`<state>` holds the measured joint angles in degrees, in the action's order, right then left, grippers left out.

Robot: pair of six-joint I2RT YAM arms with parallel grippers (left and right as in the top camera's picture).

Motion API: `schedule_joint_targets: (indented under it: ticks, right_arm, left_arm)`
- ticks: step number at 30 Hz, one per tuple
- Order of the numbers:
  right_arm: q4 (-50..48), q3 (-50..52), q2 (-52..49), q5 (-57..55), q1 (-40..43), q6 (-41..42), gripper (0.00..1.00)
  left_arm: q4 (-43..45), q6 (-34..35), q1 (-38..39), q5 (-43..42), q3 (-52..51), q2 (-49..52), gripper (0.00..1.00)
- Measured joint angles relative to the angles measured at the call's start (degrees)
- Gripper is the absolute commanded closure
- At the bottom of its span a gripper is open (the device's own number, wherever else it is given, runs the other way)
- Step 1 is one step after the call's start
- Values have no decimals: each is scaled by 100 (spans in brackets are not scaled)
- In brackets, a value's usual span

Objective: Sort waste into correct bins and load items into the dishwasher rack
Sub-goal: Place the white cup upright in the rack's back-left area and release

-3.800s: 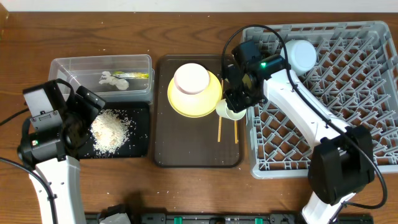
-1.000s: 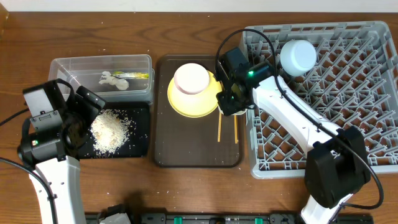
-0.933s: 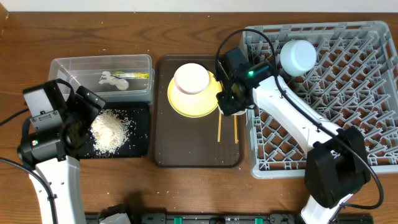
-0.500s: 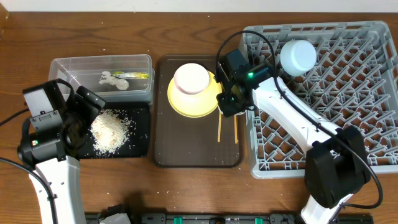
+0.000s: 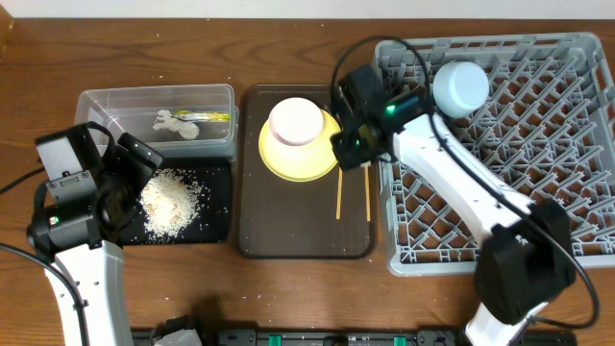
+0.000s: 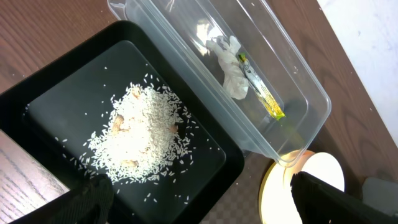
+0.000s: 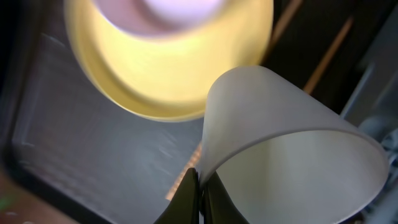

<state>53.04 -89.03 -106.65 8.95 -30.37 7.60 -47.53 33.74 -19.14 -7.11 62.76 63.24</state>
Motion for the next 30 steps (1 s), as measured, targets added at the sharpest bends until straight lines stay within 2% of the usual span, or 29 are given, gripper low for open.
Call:
schedule_joint_targets:
  ticks: [5,11,19,30]
  right_arm:
    - [-33,-444,599,433,361,-96,99]
    - [-63,-584,1067,1504,1419,-566,99]
    - [-90,-584,511,4092,2715,-1864,99]
    - [-358,-581,-782,5652,3053,-2966,99]
  left_arm:
    - [0,0,0,0,0,0,6]
    - [0,0,0,0,0,0,6]
    - [0,0,0,0,0,0,6]
    - [2,0,0,-2,0,0,6]
